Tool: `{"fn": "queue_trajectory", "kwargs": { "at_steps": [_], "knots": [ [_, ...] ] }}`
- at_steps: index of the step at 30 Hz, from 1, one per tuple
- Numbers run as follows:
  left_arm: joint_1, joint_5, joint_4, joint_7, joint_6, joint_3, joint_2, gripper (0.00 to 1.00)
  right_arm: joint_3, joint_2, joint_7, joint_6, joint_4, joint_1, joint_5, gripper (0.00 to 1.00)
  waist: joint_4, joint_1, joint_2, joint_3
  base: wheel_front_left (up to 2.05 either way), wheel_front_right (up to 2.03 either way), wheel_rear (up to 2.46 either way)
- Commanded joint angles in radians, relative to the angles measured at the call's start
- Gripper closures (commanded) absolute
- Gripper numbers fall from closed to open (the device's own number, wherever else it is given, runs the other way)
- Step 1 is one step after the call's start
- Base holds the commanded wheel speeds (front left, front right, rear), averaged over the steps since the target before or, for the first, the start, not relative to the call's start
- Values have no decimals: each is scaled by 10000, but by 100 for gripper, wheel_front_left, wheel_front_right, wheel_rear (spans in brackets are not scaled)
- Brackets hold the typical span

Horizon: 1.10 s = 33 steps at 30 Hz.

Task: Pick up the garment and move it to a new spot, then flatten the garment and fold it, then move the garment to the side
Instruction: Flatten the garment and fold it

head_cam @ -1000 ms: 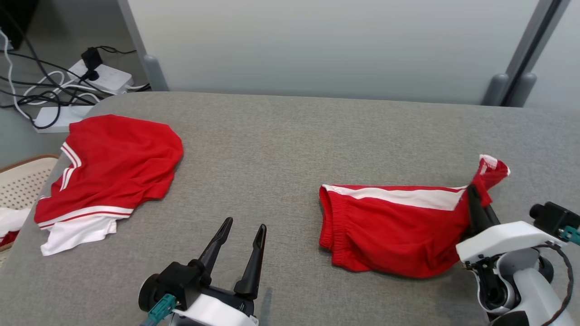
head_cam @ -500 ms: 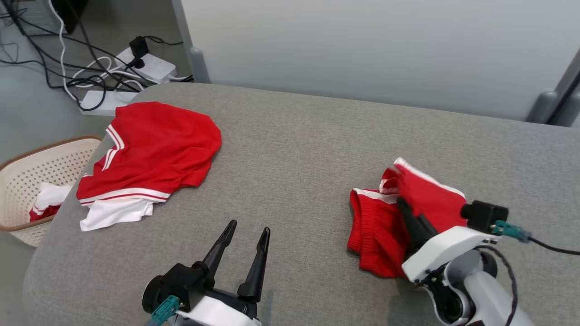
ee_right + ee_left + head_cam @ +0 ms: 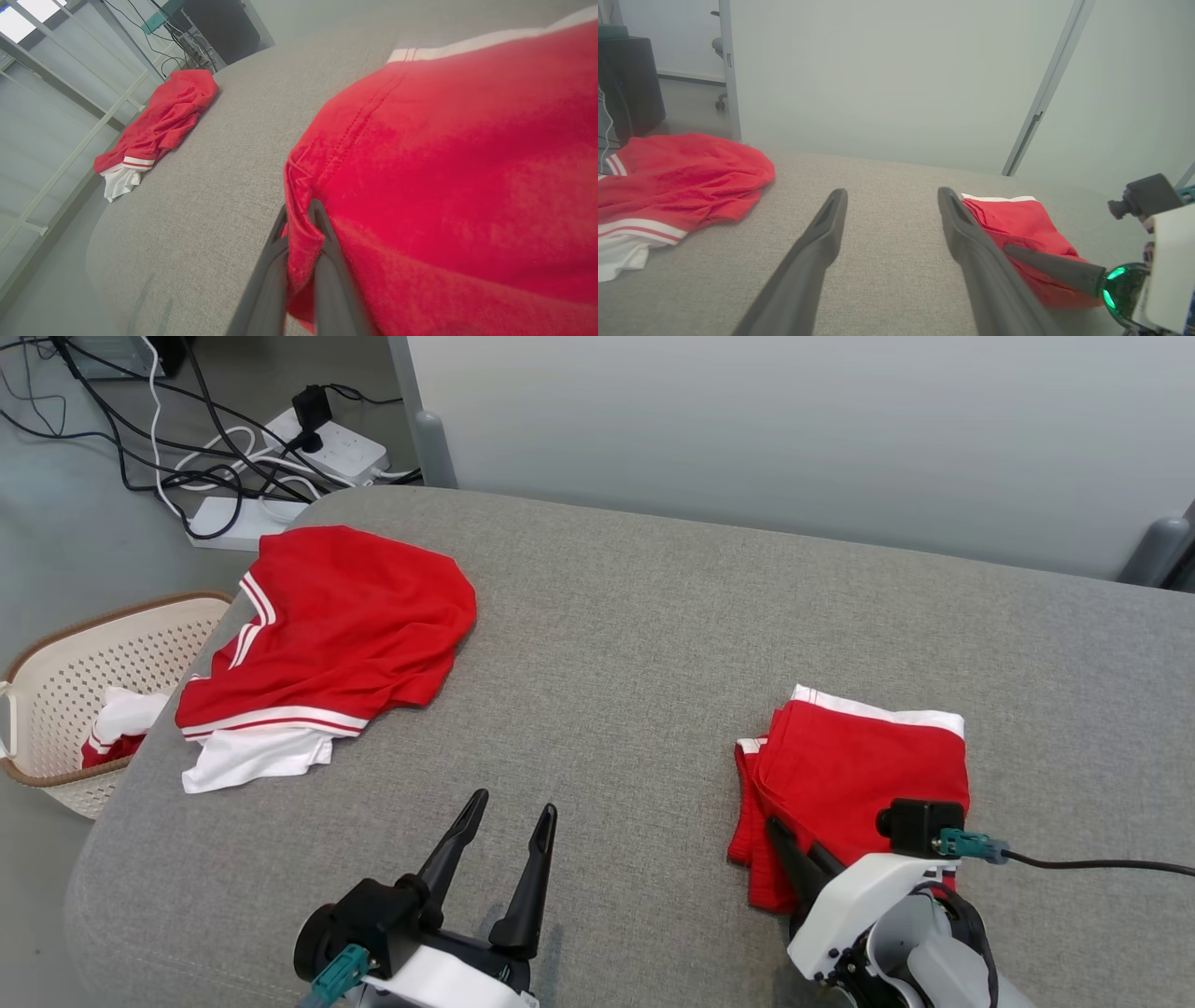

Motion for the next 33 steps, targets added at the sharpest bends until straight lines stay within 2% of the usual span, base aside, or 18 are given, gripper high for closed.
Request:
{"fn": "queue_trajectory", "kwargs": {
  "at_steps": [1,2,15,19,22,25,32,33],
  "knots": [
    [-296,-34,-295,-101,49,346,1,0,256,96,-191,16,-45,-367,-110,84,-19,0,0,0,0,0,0],
    [-292,-36,-303,-101,57,350,1,0,313,96,-217,16,57,-396,-132,0,-32,0,0,6,0,0,0],
    [-287,-123,-351,-101,135,350,-2,0,1639,96,-212,16,-386,-10,1416,0,-141,0,0,-82,0,0,0],
    [-228,-129,-352,-101,158,393,-2,0,1971,96,-339,16,-634,26,1521,0,-236,0,0,-162,0,0,0],
    [-202,-127,-373,-101,171,455,-2,0,1984,97,-651,16,-703,-36,1121,0,-355,0,0,-219,0,0,0],
    [-151,-122,-411,-101,190,521,-2,0,1776,97,-1012,16,-549,-165,194,0,-540,0,0,-304,0,0,0],
    [-32,-143,-486,-101,309,687,-2,0,544,-4,-1623,16,-512,-203,-1980,0,-1034,0,0,-427,0,0,0],
    [-32,-143,-486,-101,309,687,-2,0,544,-4,-1623,16,-512,-203,-1980,0,-1034,0,0,-427,0,0,0]
  ]
}}
